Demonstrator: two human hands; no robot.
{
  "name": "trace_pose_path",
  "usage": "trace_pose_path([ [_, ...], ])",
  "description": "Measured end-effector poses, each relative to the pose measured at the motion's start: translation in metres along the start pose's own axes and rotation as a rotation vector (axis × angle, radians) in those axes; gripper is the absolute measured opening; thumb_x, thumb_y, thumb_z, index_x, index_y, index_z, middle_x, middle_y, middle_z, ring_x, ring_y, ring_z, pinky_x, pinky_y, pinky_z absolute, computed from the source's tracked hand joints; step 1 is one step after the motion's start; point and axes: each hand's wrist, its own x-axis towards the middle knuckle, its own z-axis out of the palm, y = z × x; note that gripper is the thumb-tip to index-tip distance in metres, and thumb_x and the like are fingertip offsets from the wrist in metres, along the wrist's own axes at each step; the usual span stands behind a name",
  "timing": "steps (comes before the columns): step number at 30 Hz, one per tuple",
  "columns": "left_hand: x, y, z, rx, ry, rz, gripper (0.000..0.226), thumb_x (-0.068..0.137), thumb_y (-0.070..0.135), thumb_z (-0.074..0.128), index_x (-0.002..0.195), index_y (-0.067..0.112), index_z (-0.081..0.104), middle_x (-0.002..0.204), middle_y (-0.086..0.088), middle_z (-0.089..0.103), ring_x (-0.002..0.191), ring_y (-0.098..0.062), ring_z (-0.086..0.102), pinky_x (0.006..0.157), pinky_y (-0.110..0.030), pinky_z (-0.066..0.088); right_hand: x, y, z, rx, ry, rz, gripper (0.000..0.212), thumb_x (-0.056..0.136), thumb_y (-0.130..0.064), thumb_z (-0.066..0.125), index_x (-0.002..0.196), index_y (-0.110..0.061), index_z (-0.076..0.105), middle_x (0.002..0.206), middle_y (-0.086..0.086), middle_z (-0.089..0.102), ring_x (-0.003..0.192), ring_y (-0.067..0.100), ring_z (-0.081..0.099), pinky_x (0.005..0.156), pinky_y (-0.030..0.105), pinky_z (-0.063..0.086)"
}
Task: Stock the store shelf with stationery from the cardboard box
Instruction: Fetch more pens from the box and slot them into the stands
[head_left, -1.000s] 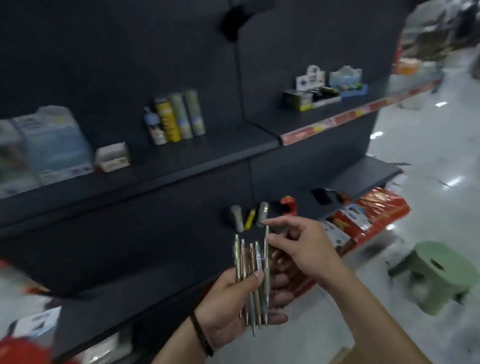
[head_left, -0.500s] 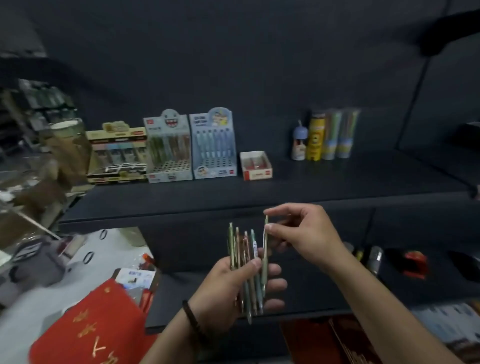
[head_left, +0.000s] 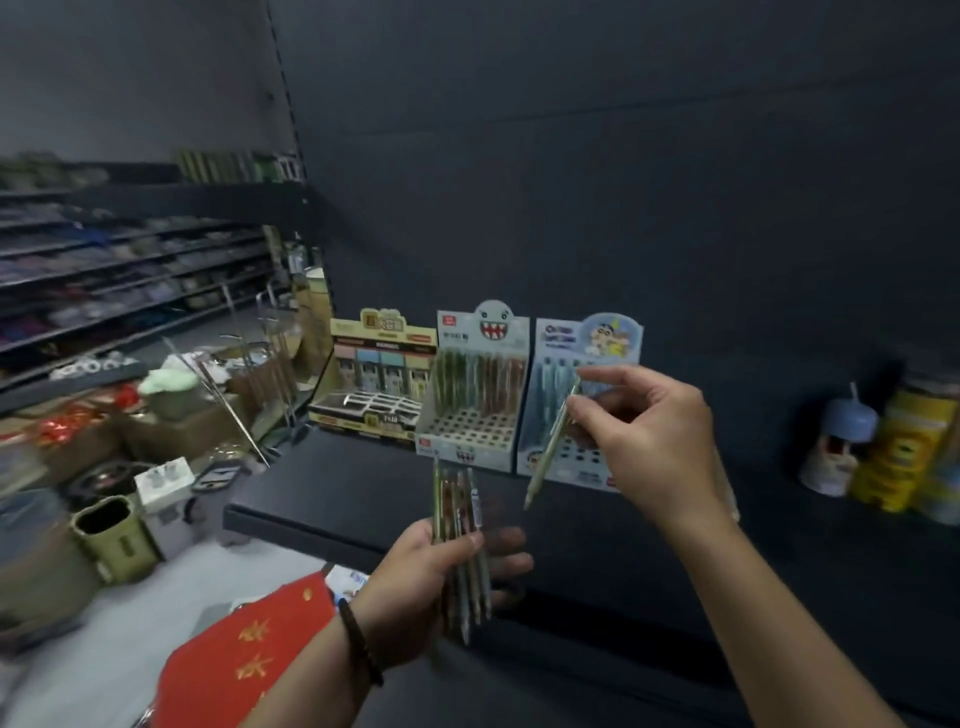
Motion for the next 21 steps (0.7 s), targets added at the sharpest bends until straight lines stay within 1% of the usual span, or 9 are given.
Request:
trace_pose_path([
  [3, 0.025, 0.021, -0.015, -0.03, 0.031, 0.046, 0.038, 0.1, 0.003, 0.057, 0.135, -0.01, 0.051, 0.123, -0.026, 0.073, 0.104, -0.044, 0.075, 0.094, -0.061, 0.056, 0.037, 0.012, 0.029, 0.008, 0.014, -0.01, 0.02, 0.091, -0.018, 0.083, 0.105, -0.031, 0.08, 0.075, 0.0, 0.077, 0.075, 0.017, 0.078, 0.078, 0.046, 0.066],
  [5, 0.039, 0.033, -0.027, -0.046, 0.042, 0.073, 0.041, 0.094, 0.004, 0.062, 0.134, -0.004, 0.057, 0.122, -0.027, 0.072, 0.103, -0.045, 0.075, 0.099, -0.061, 0.054, 0.054, 0.019, 0.051, -0.041, 0.016, -0.051, 0.02, 0.092, -0.018, 0.082, 0.108, -0.031, 0.079, 0.074, -0.003, 0.076, 0.074, 0.012, 0.076, 0.078, 0.043, 0.065],
  [8, 0.064, 0.05, -0.054, -0.083, 0.04, 0.097, 0.04, 0.095, 0.005, 0.061, 0.135, 0.005, 0.06, 0.122, -0.031, 0.071, 0.101, -0.046, 0.075, 0.102, -0.06, 0.054, 0.074, 0.031, 0.087, -0.133, 0.024, -0.134, 0.02, 0.093, -0.018, 0.081, 0.109, -0.029, 0.079, 0.071, -0.008, 0.073, 0.073, 0.005, 0.072, 0.074, 0.034, 0.062],
  [11, 0.092, 0.064, -0.082, -0.097, 0.025, 0.078, 0.036, 0.099, 0.005, 0.058, 0.135, 0.003, 0.06, 0.12, -0.033, 0.07, 0.103, -0.048, 0.073, 0.105, -0.062, 0.05, 0.091, 0.044, 0.12, -0.223, 0.058, -0.193, 0.02, 0.092, -0.019, 0.082, 0.11, -0.028, 0.079, 0.073, -0.013, 0.071, 0.075, 0.001, 0.07, 0.071, 0.019, 0.058],
  [13, 0.111, 0.077, -0.103, -0.089, -0.023, 0.068, 0.04, 0.098, 0.005, 0.06, 0.136, -0.004, 0.057, 0.118, -0.031, 0.071, 0.102, -0.048, 0.073, 0.1, -0.061, 0.054, 0.103, 0.052, 0.145, -0.27, 0.088, -0.181, 0.02, 0.093, -0.02, 0.082, 0.111, -0.025, 0.079, 0.076, -0.016, 0.07, 0.078, -0.003, 0.068, 0.069, 0.008, 0.051],
  [14, 0.12, 0.084, -0.114, -0.078, -0.059, 0.067, 0.04, 0.099, 0.005, 0.059, 0.137, -0.003, 0.056, 0.117, -0.03, 0.071, 0.102, -0.046, 0.073, 0.097, -0.06, 0.057, 0.108, 0.055, 0.157, -0.294, 0.101, -0.176, 0.02, 0.093, -0.02, 0.081, 0.112, -0.025, 0.079, 0.079, -0.017, 0.07, 0.08, -0.005, 0.067, 0.07, 0.005, 0.05],
  [16, 0.138, 0.097, -0.131, -0.051, -0.132, 0.051, 0.035, 0.103, 0.006, 0.055, 0.138, 0.003, 0.058, 0.119, -0.028, 0.07, 0.107, -0.045, 0.071, 0.092, -0.059, 0.059, 0.116, 0.06, 0.179, -0.354, 0.125, -0.178, 0.021, 0.094, -0.021, 0.08, 0.114, -0.026, 0.079, 0.084, -0.019, 0.071, 0.082, -0.008, 0.067, 0.074, 0.006, 0.052],
  [18, 0.155, 0.104, -0.142, -0.037, -0.177, 0.031, 0.034, 0.106, 0.008, 0.054, 0.139, 0.003, 0.057, 0.124, -0.027, 0.07, 0.11, -0.046, 0.071, 0.087, -0.055, 0.06, 0.122, 0.065, 0.196, -0.394, 0.143, -0.182, 0.022, 0.094, -0.021, 0.079, 0.115, -0.026, 0.079, 0.09, -0.017, 0.073, 0.083, -0.011, 0.067, 0.08, 0.009, 0.056],
  [21, 0.174, 0.112, -0.15, -0.068, -0.271, 0.027, 0.034, 0.107, 0.01, 0.053, 0.141, 0.003, 0.053, 0.125, -0.027, 0.067, 0.108, -0.043, 0.071, 0.086, -0.051, 0.061, 0.128, 0.071, 0.216, -0.444, 0.157, -0.168, 0.021, 0.095, -0.021, 0.078, 0.116, -0.025, 0.079, 0.095, -0.016, 0.074, 0.083, -0.016, 0.063, 0.077, 0.0, 0.049],
])
